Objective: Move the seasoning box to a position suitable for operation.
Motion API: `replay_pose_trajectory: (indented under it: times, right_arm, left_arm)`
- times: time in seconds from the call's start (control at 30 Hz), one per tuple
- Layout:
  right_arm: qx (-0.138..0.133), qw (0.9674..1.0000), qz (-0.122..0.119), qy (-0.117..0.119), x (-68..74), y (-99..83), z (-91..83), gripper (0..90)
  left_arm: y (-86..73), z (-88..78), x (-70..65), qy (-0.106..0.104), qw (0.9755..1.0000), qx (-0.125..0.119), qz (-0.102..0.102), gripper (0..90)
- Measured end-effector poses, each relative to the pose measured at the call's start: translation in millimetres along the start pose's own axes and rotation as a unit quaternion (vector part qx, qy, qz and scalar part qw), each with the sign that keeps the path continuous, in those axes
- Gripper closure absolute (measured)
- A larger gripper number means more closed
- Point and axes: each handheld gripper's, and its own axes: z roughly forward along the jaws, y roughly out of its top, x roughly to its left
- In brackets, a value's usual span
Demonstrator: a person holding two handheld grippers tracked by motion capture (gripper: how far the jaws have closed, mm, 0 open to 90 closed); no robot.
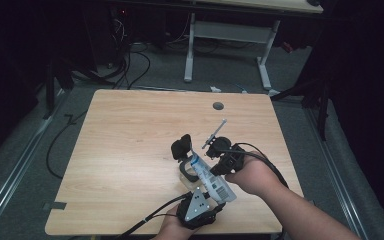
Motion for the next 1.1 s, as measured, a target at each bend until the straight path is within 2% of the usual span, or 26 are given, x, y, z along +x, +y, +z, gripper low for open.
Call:
replay_pose_trajectory:
  times: [0.4,0.5,1.1]
  right_arm:
    - [-0.002,1.0,-0.009,0.003,2.7,2.9,-2.8,90.0]
    - [0.0,0.9999,-0.012,0.002,3.9,3.2,-3.5,90.0]
    - [-0.001,0.9999,-0.016,0.001,2.5,3.6,-2.3,90.0]
  left_arm:
    - [0.1,-2.0,-0.6,0.004,1.0,-0.006,0.006,52.8]
    - [0.0,-1.7,-0.1,0.0,1.0,-0.006,0.001,52.1]
    - [1.2,-2.8,0.3,-0.003,1.0,-0.002,-0.001,51.8]
